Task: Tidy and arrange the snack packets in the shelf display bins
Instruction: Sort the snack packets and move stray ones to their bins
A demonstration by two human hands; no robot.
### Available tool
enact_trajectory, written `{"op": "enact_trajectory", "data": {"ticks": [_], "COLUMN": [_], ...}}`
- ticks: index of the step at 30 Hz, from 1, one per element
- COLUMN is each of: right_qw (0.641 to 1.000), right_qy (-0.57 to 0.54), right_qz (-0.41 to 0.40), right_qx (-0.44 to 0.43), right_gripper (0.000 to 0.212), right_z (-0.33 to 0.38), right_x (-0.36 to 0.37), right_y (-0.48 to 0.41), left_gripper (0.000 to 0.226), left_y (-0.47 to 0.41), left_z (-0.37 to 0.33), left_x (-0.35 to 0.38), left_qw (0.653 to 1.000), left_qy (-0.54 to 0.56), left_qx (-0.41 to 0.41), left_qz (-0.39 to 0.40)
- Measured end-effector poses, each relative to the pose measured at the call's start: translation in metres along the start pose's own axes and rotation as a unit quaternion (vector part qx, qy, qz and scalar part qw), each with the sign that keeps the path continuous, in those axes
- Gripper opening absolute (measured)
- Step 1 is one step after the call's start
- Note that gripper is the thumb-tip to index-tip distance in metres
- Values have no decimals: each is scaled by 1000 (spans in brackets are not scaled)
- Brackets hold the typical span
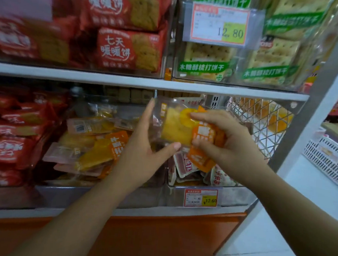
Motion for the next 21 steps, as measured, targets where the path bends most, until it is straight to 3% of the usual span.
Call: {"op": "enact_trajectory", "data": {"ticks": [4, 9, 14, 16, 18, 21], "right_qw": [996, 998, 983, 974, 972, 975], "right_qy": [-87, -40, 126, 163, 167, 151], "right_qz": [-8, 15, 132, 156, 165, 165], "right_qx": [3, 46, 23, 4, 7, 11], "right_gripper": [49, 49, 46, 45, 44, 36], "right_z": [13, 5, -1, -3, -4, -5], "right_x": [33, 75, 114, 120, 118, 102], "right_y": [-15, -41, -56, -52, -46, -37], "left_gripper": [85, 53, 54, 66, 75, 58], "left_y": [-5, -3, 4, 7, 7, -1], "left_z": [18, 39, 55, 60, 60, 47], "left_x": [-41, -87, -140, -145, -144, -124], "left_qw": [996, 986, 965, 949, 910, 895], "left_qy": [67, 63, -111, -209, -346, -426], "left_qx": [-36, -77, -100, -131, -151, -75], "left_qz": [-46, -131, -217, -198, -174, -112]}}
Point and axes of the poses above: each hand's wrist, its own y-axis away from the middle knuckle, its own x-axis out of the palm, z = x × y, the point moved 10 cm from there along -y, towards the middle knuckle
